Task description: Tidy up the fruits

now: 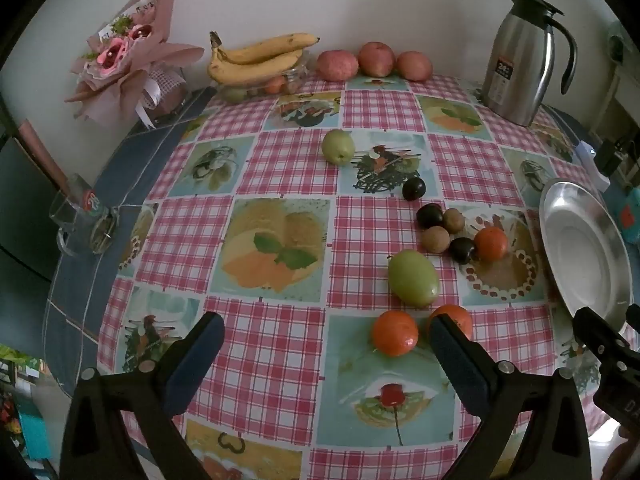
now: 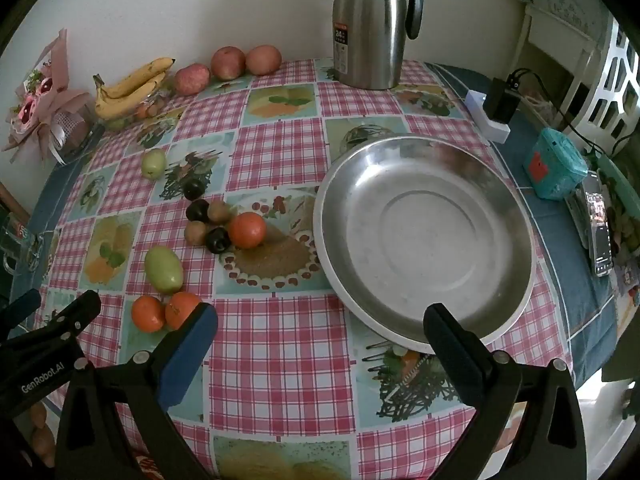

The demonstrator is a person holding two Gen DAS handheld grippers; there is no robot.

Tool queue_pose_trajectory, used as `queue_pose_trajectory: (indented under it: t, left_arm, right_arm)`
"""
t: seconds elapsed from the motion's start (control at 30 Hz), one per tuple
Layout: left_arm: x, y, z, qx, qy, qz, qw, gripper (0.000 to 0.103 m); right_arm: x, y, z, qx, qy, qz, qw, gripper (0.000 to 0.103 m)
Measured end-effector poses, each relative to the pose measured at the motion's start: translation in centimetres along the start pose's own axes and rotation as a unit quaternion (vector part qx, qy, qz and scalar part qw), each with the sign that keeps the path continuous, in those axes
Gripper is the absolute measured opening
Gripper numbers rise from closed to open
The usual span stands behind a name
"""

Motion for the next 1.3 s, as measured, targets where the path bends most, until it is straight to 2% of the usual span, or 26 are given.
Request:
queue_pose_trajectory:
  t: [1.0, 1.3]
  left_arm:
    - [-0.25, 0.41, 0.08, -0.001, 0.001, -0.001, 1.0000, 0.103]
    - [-0.38, 0.21, 0.58, -0.005, -0.001, -0.011, 0.9999, 0.103]
  right_arm:
    - [-0.05, -0.13, 0.07, -0.001, -0.001, 0.000, 1.000, 0.102]
    - [0.06, -0.49, 0.39, -0.008, -0.002, -0.001, 1.000, 0.102]
Point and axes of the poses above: each gripper's, at about its wrist camera, not at the fingertips, and y roughly against the way its jaws point, x to its right, z to its underside, the point moved 10 cm from there along -y, roughly the way its jaws point, and after that the axes turned 7 degrees about -y, right-handed, at the moved point
